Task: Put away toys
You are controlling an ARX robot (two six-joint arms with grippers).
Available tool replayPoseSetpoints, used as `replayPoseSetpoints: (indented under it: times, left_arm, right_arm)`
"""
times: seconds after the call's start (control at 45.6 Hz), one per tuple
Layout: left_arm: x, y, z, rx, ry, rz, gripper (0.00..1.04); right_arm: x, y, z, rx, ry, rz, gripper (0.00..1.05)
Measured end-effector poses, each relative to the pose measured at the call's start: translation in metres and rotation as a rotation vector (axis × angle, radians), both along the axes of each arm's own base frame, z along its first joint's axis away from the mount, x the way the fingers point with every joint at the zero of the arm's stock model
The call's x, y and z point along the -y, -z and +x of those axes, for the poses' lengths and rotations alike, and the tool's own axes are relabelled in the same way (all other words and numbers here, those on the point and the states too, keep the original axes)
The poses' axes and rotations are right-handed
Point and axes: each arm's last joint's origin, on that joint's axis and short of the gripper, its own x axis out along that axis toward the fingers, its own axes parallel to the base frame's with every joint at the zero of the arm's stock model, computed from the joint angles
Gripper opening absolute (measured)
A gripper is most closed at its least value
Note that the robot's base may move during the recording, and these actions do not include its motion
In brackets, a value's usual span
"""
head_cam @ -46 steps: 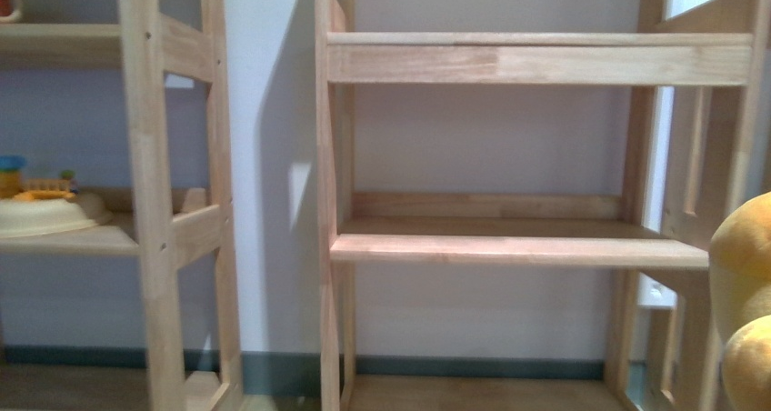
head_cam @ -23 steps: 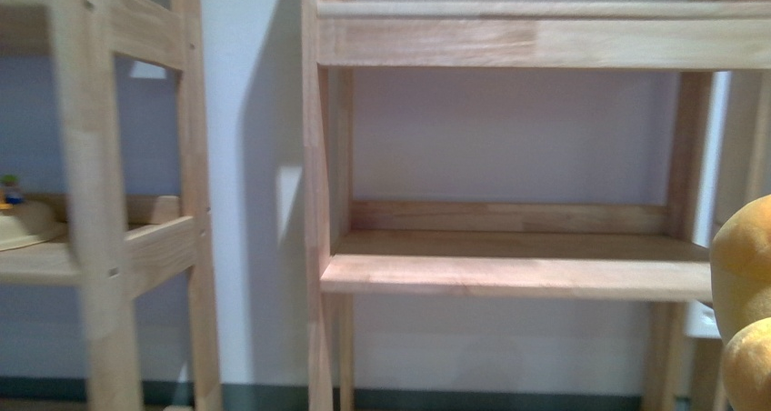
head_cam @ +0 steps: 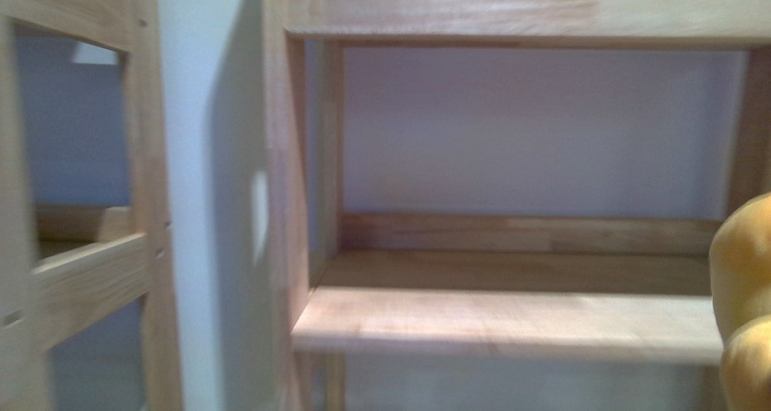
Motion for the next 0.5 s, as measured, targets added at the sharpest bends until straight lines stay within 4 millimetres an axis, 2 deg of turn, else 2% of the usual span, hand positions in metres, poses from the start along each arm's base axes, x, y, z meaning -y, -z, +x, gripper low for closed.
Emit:
replayPoseSetpoints:
  times: [0.504]
  left_arm:
    - [0.0000, 0.0000, 0.0000, 0.000, -0.001, 0.000, 0.99]
  right_arm:
    - [-0.0001, 0.0001, 0.0001, -0.001, -0.002, -0.002, 0.08]
